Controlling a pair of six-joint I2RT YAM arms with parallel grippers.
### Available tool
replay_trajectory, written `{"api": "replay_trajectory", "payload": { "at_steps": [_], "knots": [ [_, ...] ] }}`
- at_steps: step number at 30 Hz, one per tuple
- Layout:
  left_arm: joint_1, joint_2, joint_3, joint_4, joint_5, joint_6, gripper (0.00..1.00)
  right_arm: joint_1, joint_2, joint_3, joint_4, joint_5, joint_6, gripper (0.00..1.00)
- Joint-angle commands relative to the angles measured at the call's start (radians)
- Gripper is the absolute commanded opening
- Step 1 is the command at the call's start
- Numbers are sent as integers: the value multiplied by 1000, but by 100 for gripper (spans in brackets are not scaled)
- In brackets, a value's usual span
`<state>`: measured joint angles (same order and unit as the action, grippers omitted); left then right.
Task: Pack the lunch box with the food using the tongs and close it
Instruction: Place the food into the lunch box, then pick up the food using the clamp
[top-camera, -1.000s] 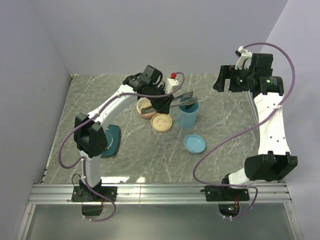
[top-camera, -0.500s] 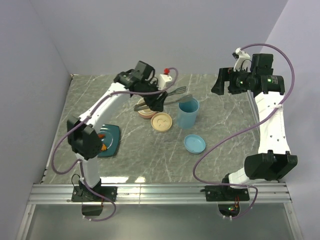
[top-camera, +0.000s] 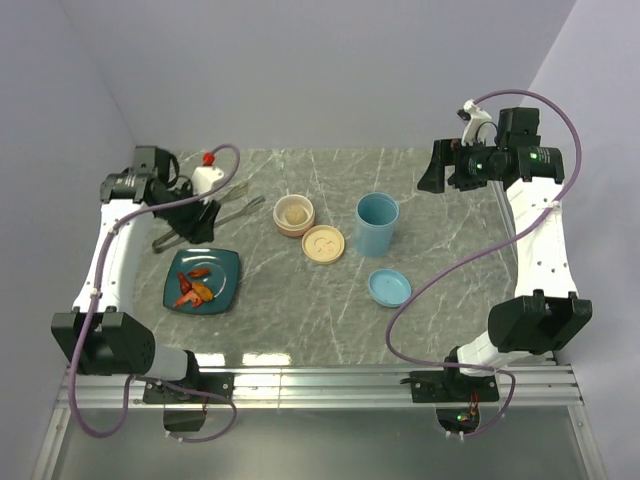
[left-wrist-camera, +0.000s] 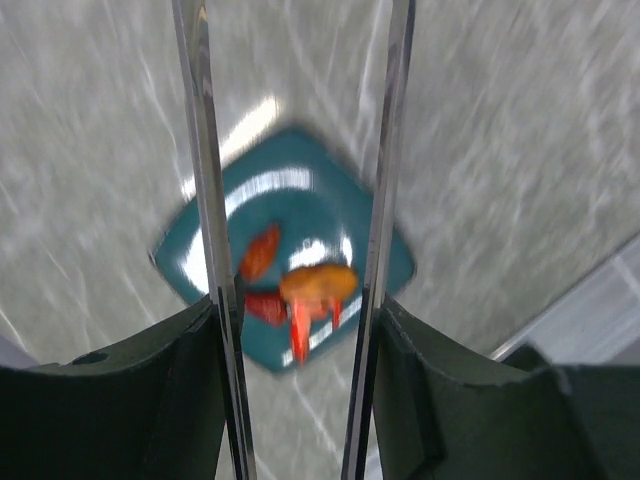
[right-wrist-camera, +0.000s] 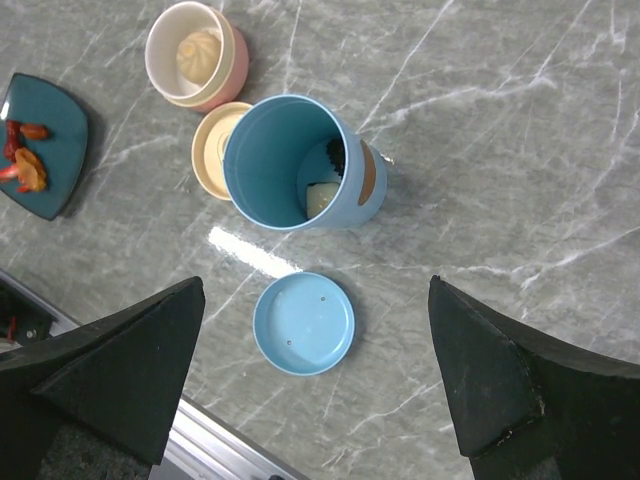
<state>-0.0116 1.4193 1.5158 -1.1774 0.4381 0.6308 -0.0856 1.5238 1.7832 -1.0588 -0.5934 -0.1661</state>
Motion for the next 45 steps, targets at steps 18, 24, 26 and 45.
{"api": "replay_trajectory", "payload": {
  "at_steps": [18, 24, 26, 45],
  "knots": [
    [337, -111, -397, -16, -280, 563, 54, 4, 13, 22, -52, -43, -44, 100],
    [358, -66, -402, 22, -335, 581, 52, 6, 16, 19, -47, -39, -38, 100],
    [364, -60, -405, 39, -349, 583, 51, 6, 19, 21, -47, -42, -38, 100],
    [377, -4, -447, 62, -384, 580, 46, 9, 59, 67, -72, -49, -38, 100]
  ]
}}
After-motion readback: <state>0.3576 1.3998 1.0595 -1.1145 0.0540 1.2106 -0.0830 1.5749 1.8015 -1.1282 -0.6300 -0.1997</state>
